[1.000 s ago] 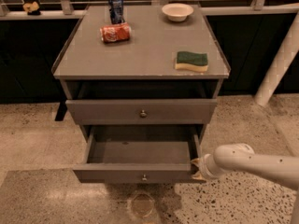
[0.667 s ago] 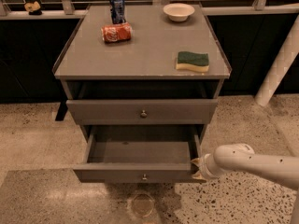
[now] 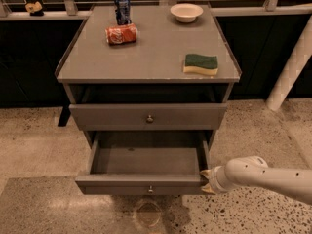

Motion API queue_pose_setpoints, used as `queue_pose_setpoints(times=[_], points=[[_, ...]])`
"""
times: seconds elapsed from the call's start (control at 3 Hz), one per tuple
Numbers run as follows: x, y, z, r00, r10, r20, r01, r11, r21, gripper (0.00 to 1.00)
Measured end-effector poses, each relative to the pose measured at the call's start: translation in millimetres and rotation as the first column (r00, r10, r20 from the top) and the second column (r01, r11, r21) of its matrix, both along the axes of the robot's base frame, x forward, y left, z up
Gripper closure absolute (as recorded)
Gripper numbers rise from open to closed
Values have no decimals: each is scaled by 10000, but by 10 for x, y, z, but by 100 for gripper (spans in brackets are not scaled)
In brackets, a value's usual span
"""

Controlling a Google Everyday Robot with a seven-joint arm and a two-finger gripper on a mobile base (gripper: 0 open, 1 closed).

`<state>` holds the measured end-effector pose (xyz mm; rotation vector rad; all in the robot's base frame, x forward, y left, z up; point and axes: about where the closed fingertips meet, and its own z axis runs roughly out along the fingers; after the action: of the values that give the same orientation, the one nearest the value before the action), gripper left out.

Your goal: Open middle drawer

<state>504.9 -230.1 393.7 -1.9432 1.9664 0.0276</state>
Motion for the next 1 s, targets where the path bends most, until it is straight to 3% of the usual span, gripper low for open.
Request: queue_pose_setpoints(times=[0.33, 1.0], points=[[-191, -23, -87, 9990, 448, 12, -447, 9982, -388, 100], [-185, -6, 6, 9977, 641, 224, -631, 9971, -420, 100]])
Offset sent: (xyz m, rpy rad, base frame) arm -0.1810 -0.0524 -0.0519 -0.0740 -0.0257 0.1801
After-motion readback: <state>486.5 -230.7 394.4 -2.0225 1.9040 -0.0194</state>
